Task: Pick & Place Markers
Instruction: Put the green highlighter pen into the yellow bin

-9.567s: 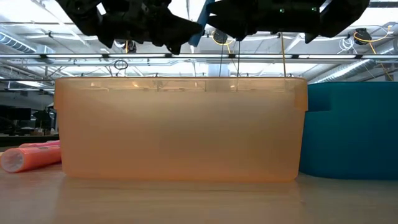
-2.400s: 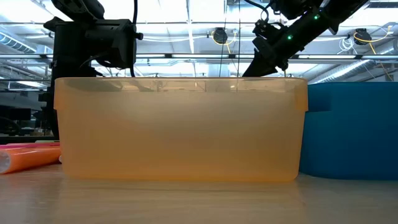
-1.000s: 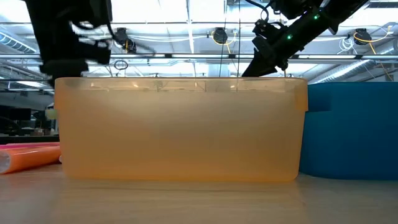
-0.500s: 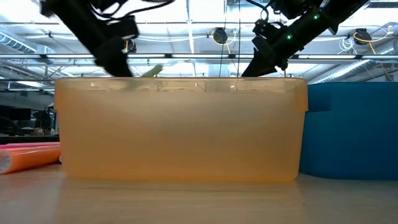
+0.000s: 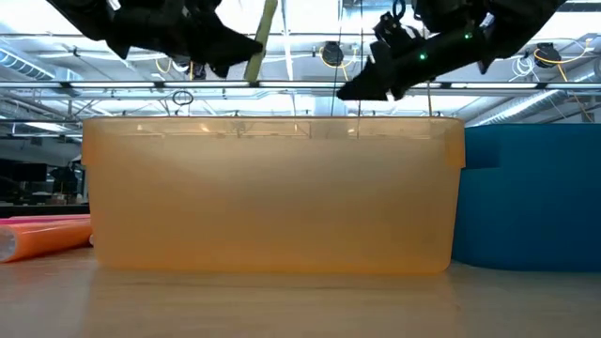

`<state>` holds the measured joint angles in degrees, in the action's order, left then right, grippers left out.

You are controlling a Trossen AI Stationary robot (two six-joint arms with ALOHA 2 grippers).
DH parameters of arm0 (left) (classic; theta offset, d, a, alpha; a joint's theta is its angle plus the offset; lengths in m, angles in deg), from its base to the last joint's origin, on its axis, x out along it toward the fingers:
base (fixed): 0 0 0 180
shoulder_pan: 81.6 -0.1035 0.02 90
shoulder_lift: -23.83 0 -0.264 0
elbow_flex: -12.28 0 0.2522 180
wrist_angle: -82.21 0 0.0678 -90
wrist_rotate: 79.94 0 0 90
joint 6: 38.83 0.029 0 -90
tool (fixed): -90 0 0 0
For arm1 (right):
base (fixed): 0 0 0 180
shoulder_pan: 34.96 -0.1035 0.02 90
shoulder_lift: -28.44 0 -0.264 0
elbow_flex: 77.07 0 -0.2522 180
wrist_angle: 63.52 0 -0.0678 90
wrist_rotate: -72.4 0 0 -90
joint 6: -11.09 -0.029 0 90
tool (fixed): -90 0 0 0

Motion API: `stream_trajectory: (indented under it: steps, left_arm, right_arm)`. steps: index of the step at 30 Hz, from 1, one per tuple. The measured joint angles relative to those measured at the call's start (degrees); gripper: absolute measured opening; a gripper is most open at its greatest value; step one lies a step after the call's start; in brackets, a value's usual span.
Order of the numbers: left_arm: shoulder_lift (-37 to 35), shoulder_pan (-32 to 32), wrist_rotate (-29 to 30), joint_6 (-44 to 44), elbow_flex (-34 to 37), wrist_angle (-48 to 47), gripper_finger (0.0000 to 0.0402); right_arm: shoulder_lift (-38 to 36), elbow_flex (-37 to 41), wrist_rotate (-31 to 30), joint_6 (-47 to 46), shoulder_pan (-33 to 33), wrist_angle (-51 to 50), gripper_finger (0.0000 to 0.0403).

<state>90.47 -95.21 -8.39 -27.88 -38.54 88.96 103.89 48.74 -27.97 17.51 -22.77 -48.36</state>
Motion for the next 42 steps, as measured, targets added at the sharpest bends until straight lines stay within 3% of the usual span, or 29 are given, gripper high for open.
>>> stream_trajectory:
  steps: [5,14,18,30,42]
  left_arm:
    - [1.60,-0.96,-1.10,0.48,-0.02,5.85,0.0061]
    - [9.79,-1.49,-4.53,-1.91,0.06,8.75,0.0061]
    - [12.20,-1.37,-4.60,-2.55,0.00,13.46,0.0061]
    - [13.14,2.69,-4.39,-2.21,-2.07,16.63,0.0061]
    - [21.95,1.57,-5.73,-0.70,-10.33,15.39,0.0061]
  right_arm:
    - [5.21,0.00,3.10,3.60,-1.25,10.10,0.0129]
    - [9.74,-2.29,3.33,1.43,-5.55,19.36,0.0224]
    - [9.74,-2.27,7.23,0.91,-7.33,20.24,0.0249]
    - [9.76,-2.27,9.26,-1.93,-8.47,23.21,0.0252]
    - [9.76,-3.26,10.66,-2.66,-8.92,21.57,0.0252]
